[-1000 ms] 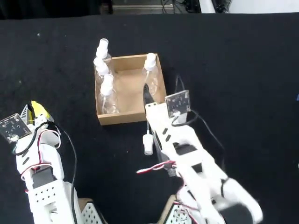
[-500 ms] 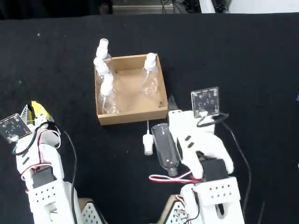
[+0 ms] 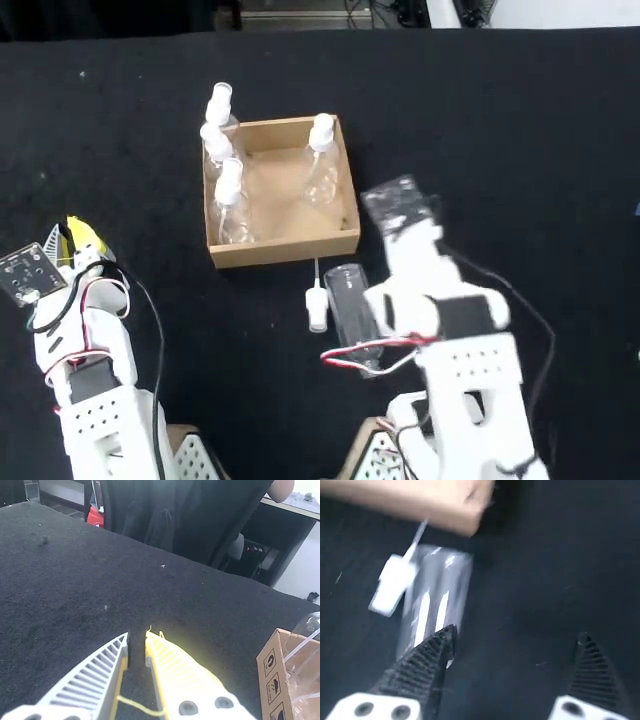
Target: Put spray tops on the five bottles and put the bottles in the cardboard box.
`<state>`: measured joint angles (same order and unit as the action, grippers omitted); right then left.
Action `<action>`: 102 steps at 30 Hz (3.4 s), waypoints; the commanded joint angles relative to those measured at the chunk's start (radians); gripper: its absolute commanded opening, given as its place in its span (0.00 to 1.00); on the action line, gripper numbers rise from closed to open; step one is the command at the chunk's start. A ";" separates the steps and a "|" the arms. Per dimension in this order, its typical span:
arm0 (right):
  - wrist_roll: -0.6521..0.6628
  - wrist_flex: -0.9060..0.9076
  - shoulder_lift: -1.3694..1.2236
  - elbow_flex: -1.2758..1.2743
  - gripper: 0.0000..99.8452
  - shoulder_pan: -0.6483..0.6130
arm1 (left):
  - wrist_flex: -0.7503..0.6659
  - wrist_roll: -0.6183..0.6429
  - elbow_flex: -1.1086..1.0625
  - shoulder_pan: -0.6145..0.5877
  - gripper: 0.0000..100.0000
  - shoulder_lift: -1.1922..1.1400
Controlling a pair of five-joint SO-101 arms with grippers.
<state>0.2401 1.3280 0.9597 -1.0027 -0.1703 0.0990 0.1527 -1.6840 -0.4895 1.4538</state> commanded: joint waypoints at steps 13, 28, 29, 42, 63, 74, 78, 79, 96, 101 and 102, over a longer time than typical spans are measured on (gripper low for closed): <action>-0.195 -0.112 -0.056 -0.053 0.33 -0.261 | 0.002 -0.006 -0.024 0.012 0.06 0.008; -0.175 -0.416 -0.050 -0.383 0.31 -0.256 | 0.002 -0.006 -0.024 0.012 0.06 0.008; -0.129 -0.405 -0.050 -0.380 0.28 -0.253 | 0.002 -0.006 -0.024 0.012 0.06 0.008; 0.391 -0.011 -0.056 0.048 0.06 0.365 | 0.002 -0.006 -0.024 0.012 0.06 0.008; -0.631 -0.370 -0.421 0.079 0.10 0.632 | 0.002 -0.006 -0.024 0.012 0.06 0.008; -0.638 -0.334 -0.449 0.125 0.41 0.485 | 0.003 -0.006 -0.024 0.012 0.06 0.008; -0.493 -0.121 -0.453 0.282 0.41 0.440 | 0.003 -0.006 -0.024 0.012 0.06 0.008; -0.446 -0.058 -0.455 0.334 0.41 0.437 | 0.003 -0.006 -0.024 0.012 0.06 0.008; 1.134 0.186 -0.456 0.555 0.34 0.713 | 0.025 -0.006 -0.024 0.012 0.06 0.009; 1.534 0.169 -0.455 0.521 0.38 0.776 | 0.025 -0.006 -0.024 0.012 0.06 0.009; 1.577 0.160 -0.455 0.519 0.39 0.776 | 0.025 -0.006 -0.024 0.012 0.06 0.009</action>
<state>1.6042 1.5228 0.5040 -0.4933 0.5769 0.1204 0.1527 -1.6840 -0.4895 1.4538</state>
